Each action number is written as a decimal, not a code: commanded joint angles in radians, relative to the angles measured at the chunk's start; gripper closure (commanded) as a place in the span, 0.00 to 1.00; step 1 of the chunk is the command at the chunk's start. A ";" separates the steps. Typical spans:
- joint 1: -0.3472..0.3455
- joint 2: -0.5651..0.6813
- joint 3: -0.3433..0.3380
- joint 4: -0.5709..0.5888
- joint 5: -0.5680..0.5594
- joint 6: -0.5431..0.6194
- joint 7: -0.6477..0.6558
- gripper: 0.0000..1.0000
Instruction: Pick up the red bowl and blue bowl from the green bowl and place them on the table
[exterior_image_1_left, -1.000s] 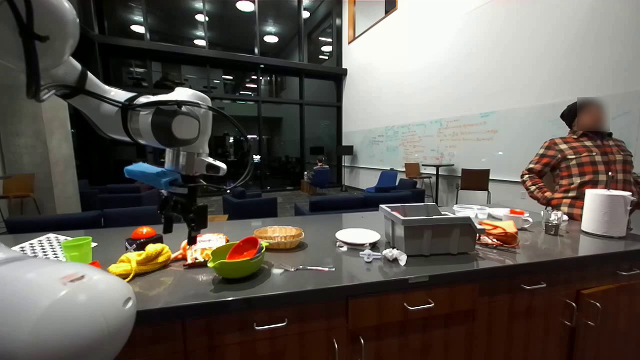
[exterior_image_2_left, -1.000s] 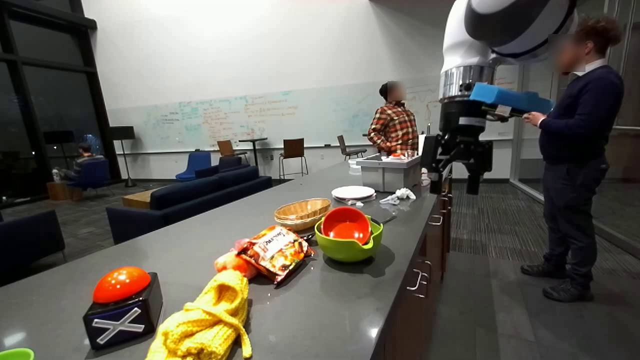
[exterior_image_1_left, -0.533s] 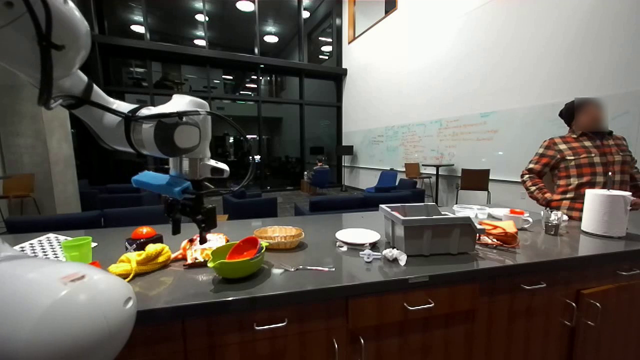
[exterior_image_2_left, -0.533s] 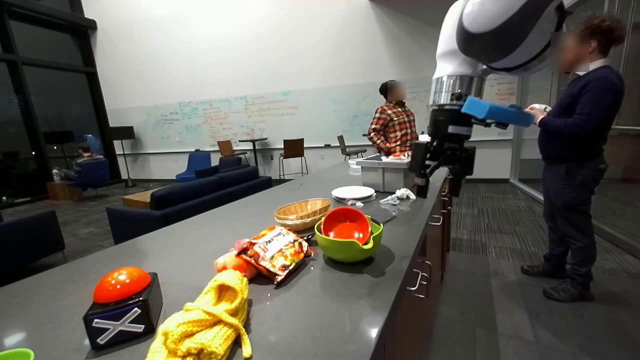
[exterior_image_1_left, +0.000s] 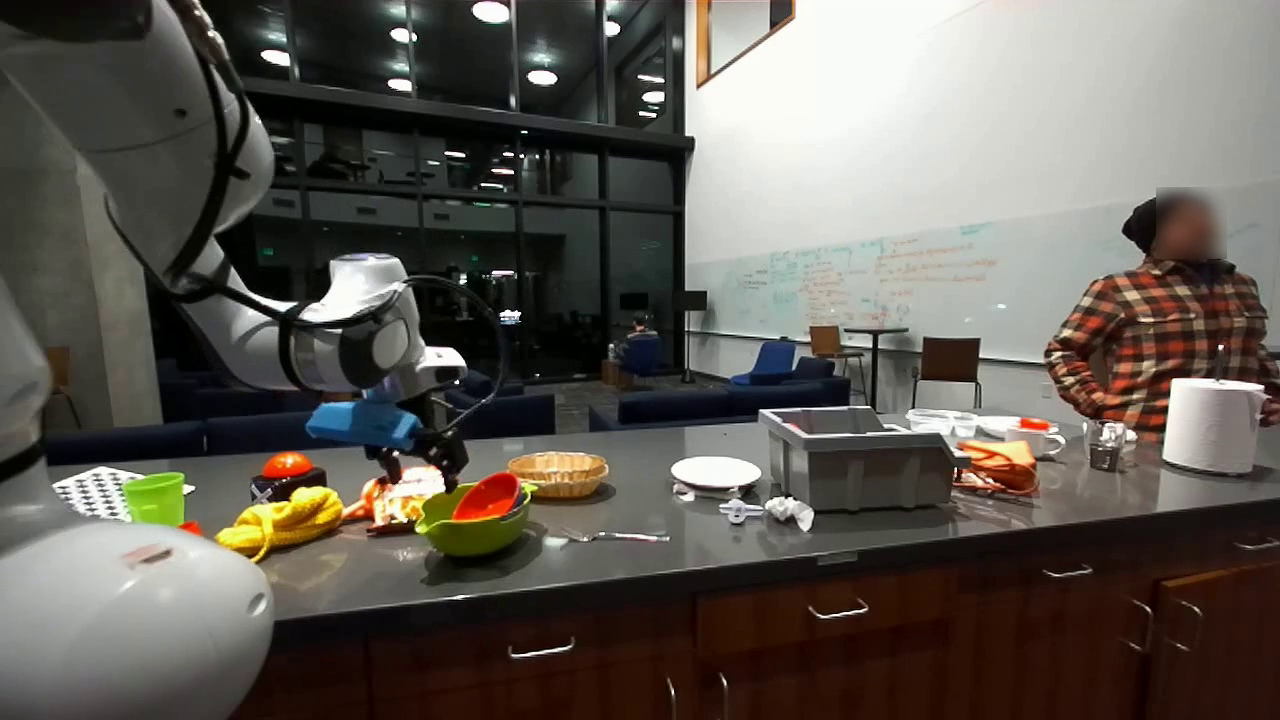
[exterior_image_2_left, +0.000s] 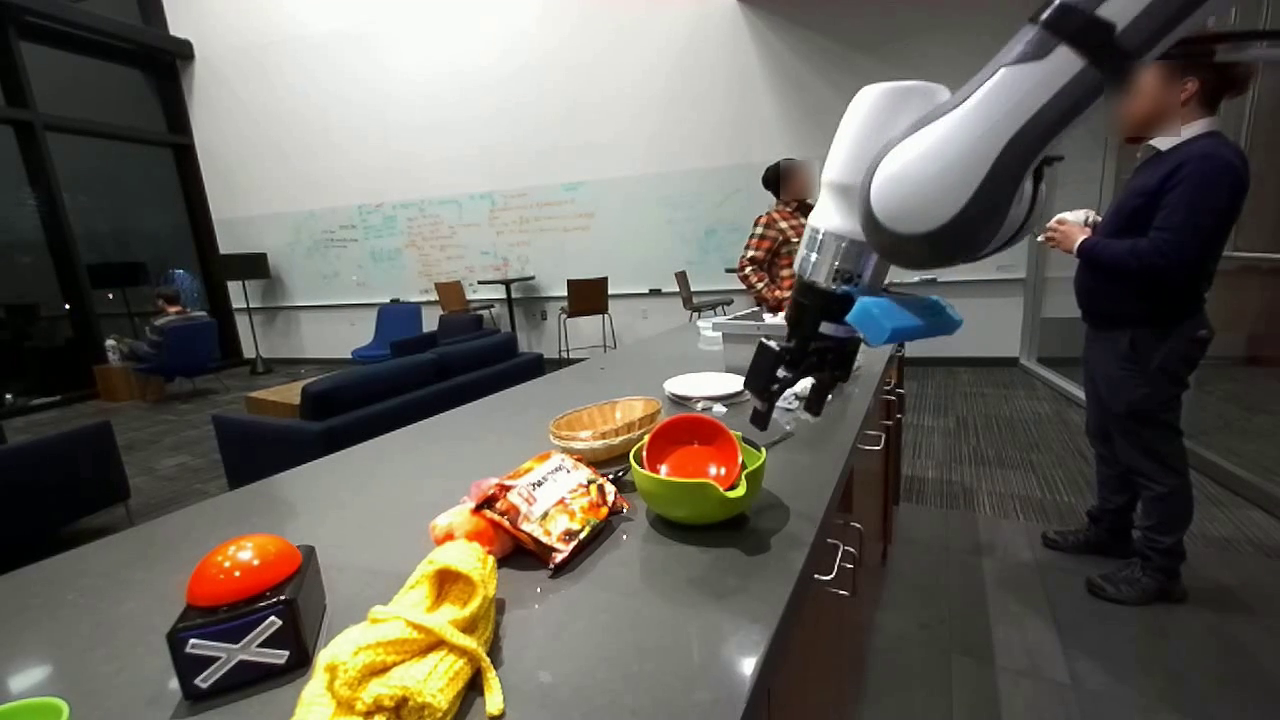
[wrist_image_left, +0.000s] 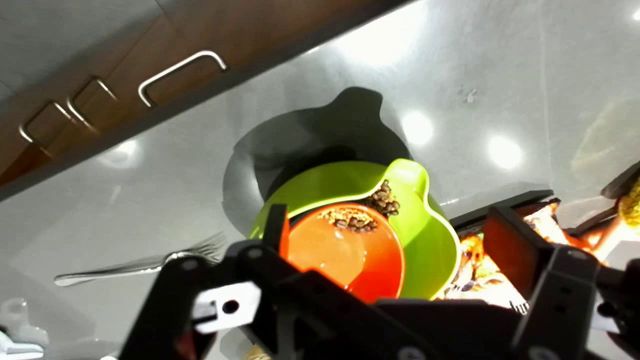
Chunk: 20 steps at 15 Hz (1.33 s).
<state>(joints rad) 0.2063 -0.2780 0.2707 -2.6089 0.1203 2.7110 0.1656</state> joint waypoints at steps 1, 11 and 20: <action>-0.062 0.113 0.048 0.047 -0.168 0.129 0.103 0.00; -0.129 0.207 0.083 0.145 -0.441 0.150 0.271 0.00; -0.253 0.250 0.069 0.190 -0.888 0.327 0.469 0.00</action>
<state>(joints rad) 0.0156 -0.0579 0.3463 -2.4544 -0.5714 2.9661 0.5385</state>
